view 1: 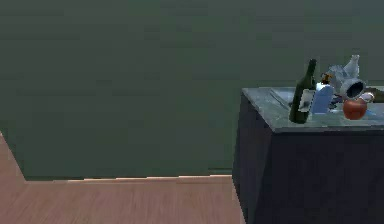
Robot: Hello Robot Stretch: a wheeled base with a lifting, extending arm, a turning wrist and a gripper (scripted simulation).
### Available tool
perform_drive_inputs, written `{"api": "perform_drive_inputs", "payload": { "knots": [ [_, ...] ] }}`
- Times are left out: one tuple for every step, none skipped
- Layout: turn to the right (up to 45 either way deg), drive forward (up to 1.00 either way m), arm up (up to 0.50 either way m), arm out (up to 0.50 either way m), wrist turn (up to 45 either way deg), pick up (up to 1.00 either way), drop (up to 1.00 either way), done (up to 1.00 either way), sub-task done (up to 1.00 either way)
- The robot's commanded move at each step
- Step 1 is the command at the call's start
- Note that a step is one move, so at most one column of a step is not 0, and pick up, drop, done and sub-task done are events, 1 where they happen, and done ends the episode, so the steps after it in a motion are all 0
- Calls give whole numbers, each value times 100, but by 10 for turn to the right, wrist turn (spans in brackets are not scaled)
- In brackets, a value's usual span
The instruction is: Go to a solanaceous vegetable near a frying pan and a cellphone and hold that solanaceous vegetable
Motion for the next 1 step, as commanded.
{"api": "perform_drive_inputs", "payload": {
  "knots": [
    [0, 10, 0, 0, 0, 0, 0, 0, 0]
  ]
}}
